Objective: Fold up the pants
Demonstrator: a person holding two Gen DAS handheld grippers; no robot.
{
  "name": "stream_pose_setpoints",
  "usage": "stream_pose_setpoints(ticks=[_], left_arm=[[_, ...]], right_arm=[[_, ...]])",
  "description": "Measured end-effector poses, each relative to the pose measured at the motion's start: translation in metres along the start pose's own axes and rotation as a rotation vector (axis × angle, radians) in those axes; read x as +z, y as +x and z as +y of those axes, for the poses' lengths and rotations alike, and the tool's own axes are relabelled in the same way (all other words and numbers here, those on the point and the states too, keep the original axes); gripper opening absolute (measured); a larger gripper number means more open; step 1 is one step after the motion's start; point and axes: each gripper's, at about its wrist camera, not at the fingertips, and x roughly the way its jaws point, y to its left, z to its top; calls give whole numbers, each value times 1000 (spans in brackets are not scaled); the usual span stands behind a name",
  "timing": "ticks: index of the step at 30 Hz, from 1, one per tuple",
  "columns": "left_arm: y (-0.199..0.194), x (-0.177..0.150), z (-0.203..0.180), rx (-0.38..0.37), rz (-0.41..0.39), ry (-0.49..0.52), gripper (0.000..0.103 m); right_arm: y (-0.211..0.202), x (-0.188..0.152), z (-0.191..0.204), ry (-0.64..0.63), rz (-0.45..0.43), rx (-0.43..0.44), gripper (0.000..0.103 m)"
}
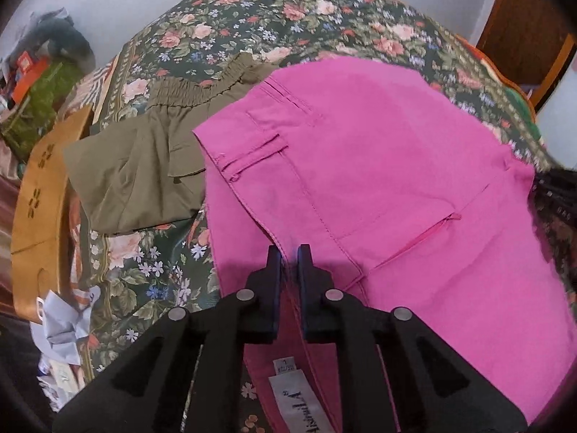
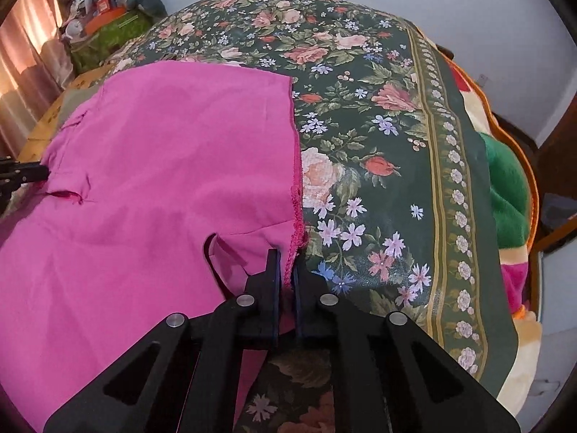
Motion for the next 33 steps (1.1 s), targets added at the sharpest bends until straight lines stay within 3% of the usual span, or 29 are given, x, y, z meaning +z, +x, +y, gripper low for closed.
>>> stream_pose_setpoints(ticks=[5,7,9,16,22,28,33], left_arm=[[-24,0,12,44,-65,-6,29],[-36,2,20,58,-103,-19,43],[-45,6,27,69,-133,-28,48],[-49,30,47,72,-157,-64,54],[-21,55,58,50,-122,-94,55],[19,70,69,26,-65,-112,55],[47,74,77,-53,-19,-150,55]], right_arm=[[-20,5,-10,67,-30,28,11],[-31,11,-13,78,-50,24,12],[-44,20,-15,87,-87,34,12],[-61,59,-6,69,-198,42,42],[-31,93,0,70,-176,79,42],[29,122,-2,84,-78,98,42],[68,140,-12,124,-15,126,42]])
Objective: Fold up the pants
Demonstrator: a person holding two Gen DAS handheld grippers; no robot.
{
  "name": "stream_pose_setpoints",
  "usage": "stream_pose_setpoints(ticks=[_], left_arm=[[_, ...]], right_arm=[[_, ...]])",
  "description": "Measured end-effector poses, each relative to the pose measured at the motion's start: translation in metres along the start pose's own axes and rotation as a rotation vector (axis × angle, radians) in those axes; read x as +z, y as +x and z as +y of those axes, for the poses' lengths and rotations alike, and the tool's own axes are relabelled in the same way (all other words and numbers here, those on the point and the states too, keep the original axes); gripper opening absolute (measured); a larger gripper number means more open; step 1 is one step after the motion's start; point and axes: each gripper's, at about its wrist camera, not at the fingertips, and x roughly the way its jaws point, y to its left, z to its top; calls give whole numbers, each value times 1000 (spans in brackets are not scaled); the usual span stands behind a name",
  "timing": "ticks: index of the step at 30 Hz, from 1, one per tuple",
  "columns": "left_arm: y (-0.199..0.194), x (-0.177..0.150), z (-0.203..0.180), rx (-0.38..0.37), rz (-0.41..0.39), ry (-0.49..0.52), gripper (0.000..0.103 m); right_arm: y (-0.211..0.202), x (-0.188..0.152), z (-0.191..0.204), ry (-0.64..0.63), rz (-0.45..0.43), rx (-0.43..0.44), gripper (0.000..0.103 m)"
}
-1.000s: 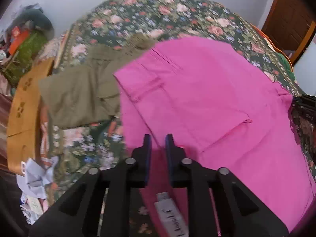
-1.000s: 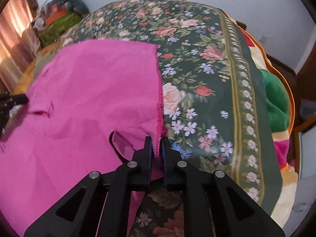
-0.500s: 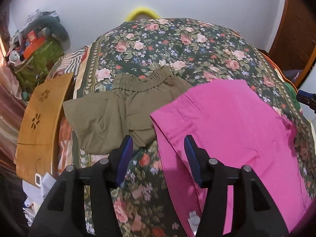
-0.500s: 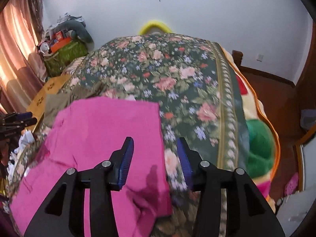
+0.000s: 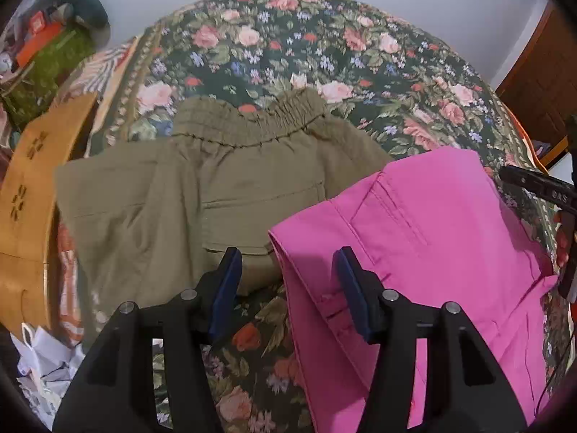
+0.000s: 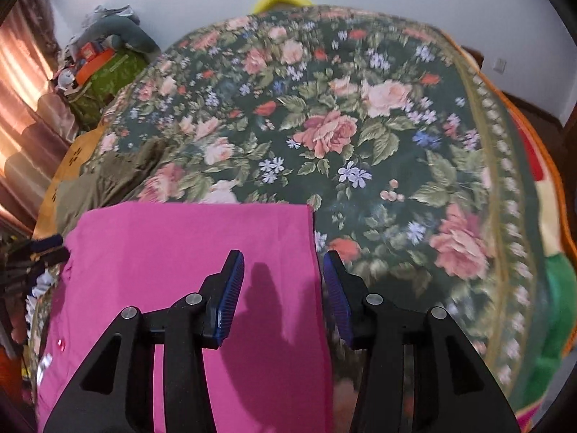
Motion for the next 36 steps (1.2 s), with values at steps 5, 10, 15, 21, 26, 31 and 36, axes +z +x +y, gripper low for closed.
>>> stream_pose_setpoints(ticks=[5,10,15,21,26,31,36], left_arm=[[18,1,-6,-23,10,2,55],[29,2,-2,-75,24,-36,55],[33,2,11,-202,46,-126,41],[19,3,-19,-84,-3,-19,17],[-4,6,-31,30,-62,51,13],[-51,16,-35,45,-161,61,13],[-101,27,-50,49,-249,81,13]], right_arm=[[29,8,-3,-5,53,-5,42],[36,9,-7,27,34,28,44],[39,8,-6,34,57,87,15],[32,3,17,-57,30,-9,3],[7,6,22,-85,-35,-42,3],[-46,22,18,-60,-149,-44,3],[-102,30,38,-102,-275,-76,3]])
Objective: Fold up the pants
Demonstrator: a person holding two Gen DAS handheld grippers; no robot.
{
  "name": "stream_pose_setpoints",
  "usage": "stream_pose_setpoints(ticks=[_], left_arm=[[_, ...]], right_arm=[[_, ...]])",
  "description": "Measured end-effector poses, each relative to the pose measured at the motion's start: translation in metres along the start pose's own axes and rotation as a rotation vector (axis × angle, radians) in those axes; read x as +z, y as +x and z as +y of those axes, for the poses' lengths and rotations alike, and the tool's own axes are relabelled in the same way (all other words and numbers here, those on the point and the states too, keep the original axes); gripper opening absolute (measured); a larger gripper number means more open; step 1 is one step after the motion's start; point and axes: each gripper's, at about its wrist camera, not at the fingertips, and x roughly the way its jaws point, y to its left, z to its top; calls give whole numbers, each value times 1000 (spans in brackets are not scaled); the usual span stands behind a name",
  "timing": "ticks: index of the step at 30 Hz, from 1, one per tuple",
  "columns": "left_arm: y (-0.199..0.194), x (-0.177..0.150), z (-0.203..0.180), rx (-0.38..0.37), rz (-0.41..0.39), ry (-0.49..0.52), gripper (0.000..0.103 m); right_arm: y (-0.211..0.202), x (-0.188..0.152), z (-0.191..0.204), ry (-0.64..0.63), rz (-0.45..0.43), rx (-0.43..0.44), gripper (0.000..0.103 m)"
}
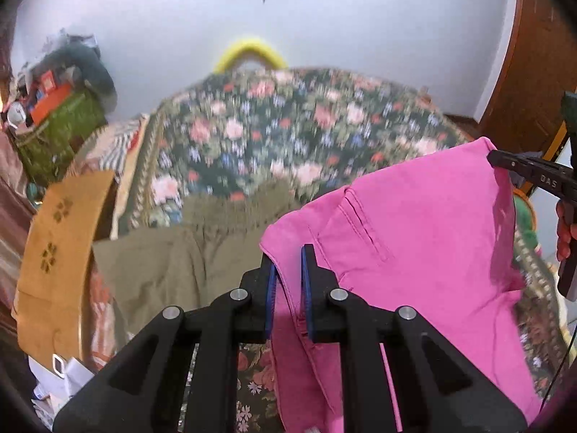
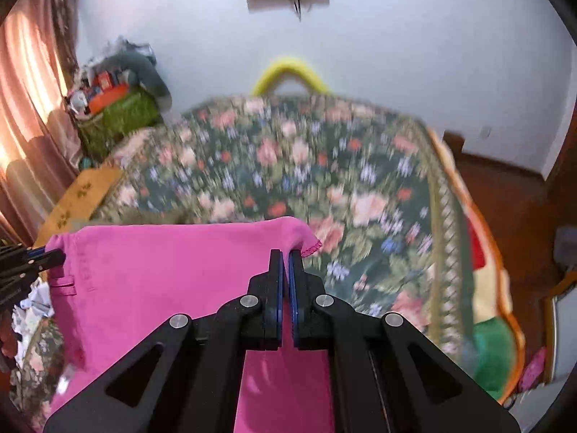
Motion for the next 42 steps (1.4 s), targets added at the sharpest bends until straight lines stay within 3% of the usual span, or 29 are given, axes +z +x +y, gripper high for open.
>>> stream_pose_setpoints(ticks=[7,15,24,31,42], left_arm=[[-47,-7,-17,13,-47,43,13],[-87,-57,-28,-4,-88,65,15],[-117,-120,-35,-20,-55,86,16],[-120,-172,-47,-22,19,102,17],[-129,-217,-56,9,74,148,18]], right_arm=[[-61,-16,12,-17,-78,-9,3],[-104,-71,15,38,-67,46,3],[-141,-139,30,29,-56,55,3],[-150,-181,39,9,-12,39,3],[-155,-238,36,48,70,22,5]])
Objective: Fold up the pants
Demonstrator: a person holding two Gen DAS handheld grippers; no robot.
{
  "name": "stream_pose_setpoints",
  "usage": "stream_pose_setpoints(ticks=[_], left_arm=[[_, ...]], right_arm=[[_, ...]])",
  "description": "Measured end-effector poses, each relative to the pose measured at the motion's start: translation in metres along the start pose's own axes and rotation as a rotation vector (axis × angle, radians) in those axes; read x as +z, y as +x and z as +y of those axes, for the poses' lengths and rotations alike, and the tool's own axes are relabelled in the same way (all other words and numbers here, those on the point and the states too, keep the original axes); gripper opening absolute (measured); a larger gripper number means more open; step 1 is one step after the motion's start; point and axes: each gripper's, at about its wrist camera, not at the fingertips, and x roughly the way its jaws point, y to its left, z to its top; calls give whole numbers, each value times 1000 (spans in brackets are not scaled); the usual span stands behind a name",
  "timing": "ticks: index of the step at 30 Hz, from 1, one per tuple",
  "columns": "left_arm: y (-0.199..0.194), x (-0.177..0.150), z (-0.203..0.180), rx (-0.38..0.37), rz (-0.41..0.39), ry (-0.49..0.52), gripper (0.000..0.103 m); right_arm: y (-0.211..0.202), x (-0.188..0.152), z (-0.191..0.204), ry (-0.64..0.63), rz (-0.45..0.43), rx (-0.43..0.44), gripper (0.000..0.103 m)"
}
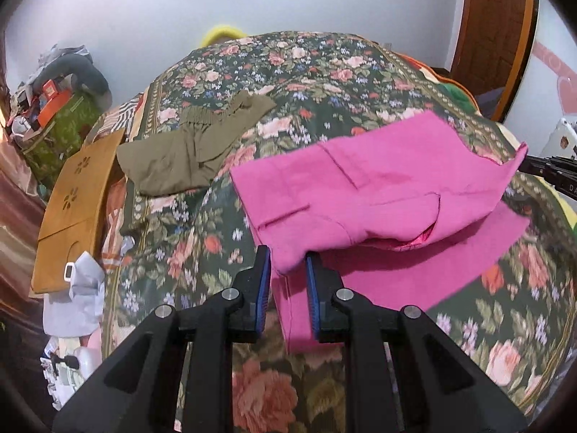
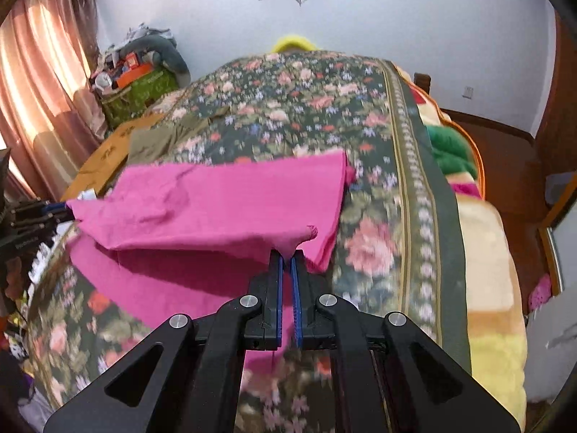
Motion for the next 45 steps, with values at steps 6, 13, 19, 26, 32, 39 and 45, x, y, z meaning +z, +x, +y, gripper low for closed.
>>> stream_pose_setpoints(ticks=[6,13,19,26,32,39,45], left_arm=[[2,-22,2,22,59,3,20],[-22,-30,6,59,23,-31,41],[-48,-13,-3,37,-41,-17,82],[-40,7,-41,37,-41,128,89],[-2,9,-67,-6,66,223,89],[14,21,-72,-52,94,227,89],[12,35,-65,-70,64,203,88]], right_arm=[[-7,-25,-1,-15,44,-35,5],[-29,-33,-5,16,41,-22,8],[-47,-19,15,-35,-19,11,34],[-38,-5,58,-162,-38,71,54],[-11,-7,80,-241,15,103,54],[18,-9,94,-283,72,145,54],[39,-1,108,-327,89,158,48]])
